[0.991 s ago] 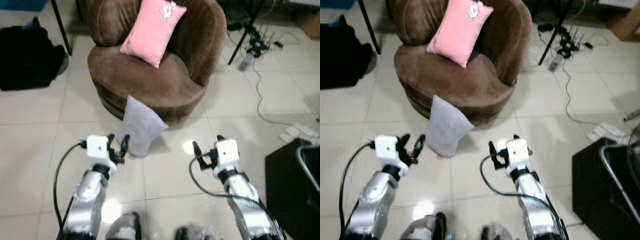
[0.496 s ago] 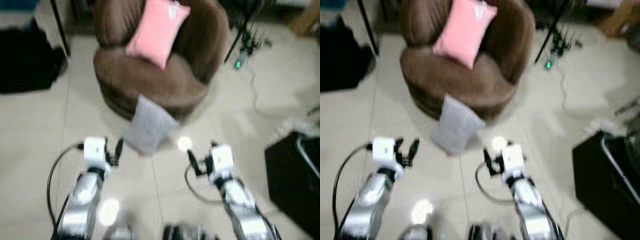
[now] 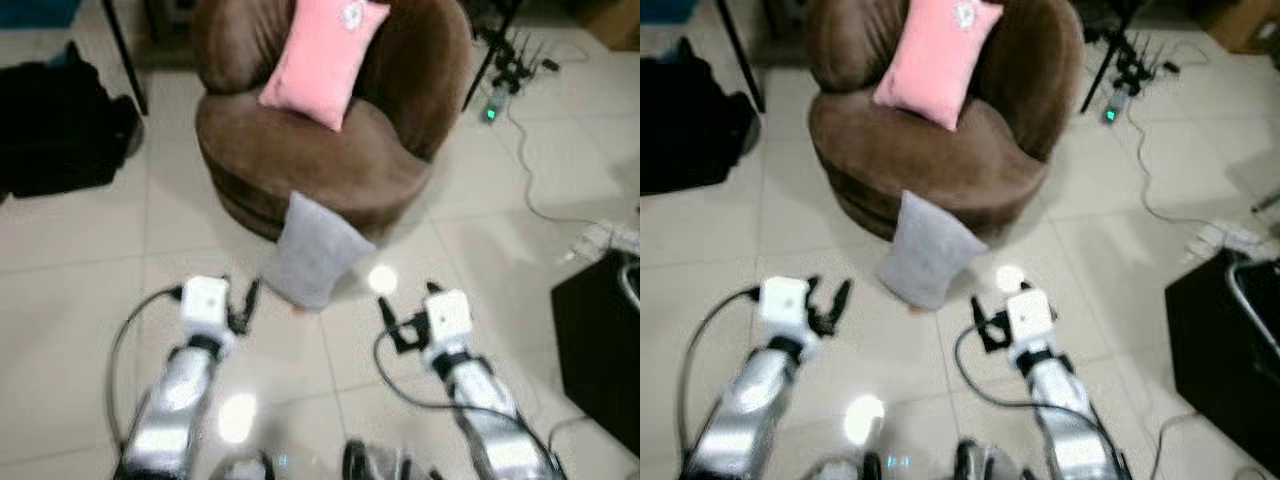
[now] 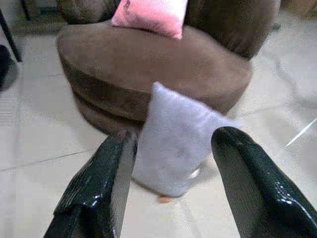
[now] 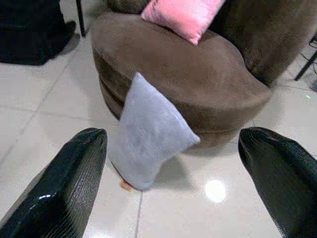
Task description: Move the pillow to the sofa from floor
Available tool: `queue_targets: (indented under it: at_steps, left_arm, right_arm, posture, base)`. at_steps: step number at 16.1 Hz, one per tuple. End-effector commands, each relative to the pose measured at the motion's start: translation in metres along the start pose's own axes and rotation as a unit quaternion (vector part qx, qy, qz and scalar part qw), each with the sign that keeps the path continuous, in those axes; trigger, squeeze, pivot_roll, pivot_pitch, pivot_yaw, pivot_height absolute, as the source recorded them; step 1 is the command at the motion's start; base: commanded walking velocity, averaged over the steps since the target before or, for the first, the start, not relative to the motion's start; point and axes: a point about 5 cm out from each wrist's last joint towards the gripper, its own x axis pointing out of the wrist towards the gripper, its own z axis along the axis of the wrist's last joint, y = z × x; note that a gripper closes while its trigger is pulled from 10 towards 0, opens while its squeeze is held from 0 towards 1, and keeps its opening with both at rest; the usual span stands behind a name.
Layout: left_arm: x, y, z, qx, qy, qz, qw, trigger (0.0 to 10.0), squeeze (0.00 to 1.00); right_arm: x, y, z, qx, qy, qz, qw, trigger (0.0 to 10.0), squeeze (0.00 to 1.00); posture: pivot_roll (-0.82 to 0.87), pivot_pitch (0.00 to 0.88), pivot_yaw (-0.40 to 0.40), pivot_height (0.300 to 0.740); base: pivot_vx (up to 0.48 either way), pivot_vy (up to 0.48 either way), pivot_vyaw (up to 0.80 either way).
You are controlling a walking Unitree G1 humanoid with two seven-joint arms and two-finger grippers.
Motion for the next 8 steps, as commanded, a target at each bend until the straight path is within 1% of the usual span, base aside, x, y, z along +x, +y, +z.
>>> queue_targets:
  at_steps: [1,5,8]
  left_arm:
    - [0.0018,-0.0089,-0.0027,-0.008,0.008,-0.006,1.000,10.0,0.00]
    - [0.0030,-0.0044,-0.0027,0.013,0.019,0.000,1.000,10.0,0.00]
    - [0.0026,-0.0052,-0.0016,0.012,0.018,-0.004,1.000,10.0,0.00]
  right_arm:
    - [-0.0056,-0.0072,-0.0059,-0.008,0.012,-0.007,1.000,10.0,0.00]
    - [-0.0055,-0.0030,-0.0076,-0.006,0.013,-0.001,1.000,10.0,0.00]
    - [-0.0052,-0.0004,-0.0086,-0.003,0.013,0.001,1.000,10.0,0.00]
  posture:
    - [0.10,0.192,-0.101,0.740]
    - [0.11,0.194,-0.094,0.740]
    - [0.11,0.199,-0.088,0.740]
  base:
    - [0.446,0.000,0.00]
    - [0.457,0.000,0.00]
    - [0.480,0.000,0.00]
